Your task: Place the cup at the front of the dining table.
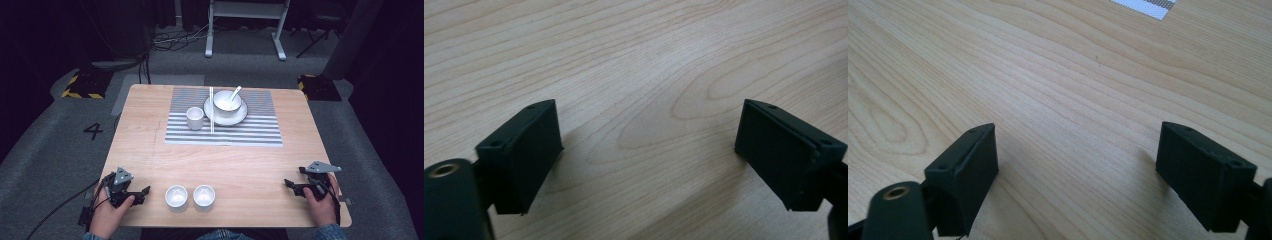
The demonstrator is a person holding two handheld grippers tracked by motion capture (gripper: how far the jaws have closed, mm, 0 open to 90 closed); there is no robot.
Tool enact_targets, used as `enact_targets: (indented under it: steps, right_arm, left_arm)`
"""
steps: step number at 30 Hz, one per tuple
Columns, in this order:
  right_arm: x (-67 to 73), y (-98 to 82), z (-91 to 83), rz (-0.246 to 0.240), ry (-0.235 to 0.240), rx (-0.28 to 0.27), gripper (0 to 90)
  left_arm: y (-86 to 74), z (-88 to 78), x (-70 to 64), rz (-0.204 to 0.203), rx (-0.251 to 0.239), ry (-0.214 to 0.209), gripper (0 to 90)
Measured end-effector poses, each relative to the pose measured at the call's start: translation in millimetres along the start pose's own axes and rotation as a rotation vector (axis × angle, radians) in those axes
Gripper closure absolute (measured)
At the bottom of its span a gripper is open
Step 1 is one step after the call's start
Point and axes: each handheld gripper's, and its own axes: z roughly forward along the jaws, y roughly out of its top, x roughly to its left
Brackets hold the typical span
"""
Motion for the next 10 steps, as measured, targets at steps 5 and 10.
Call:
enact_targets:
  steps: [5,10]
  right_arm:
    - [0.0,0.0,0.0,0.0,0.0,0.0,17.1]
    - [0.0,0.0,0.0,0.0,0.0,0.0,17.1]
  left_arm:
    - [1.2,1.3,-0.2,0.012,0.01,-0.005,4.9]
    - [1.3,1.2,-0.3,0.012,0.011,-0.004,4.8]
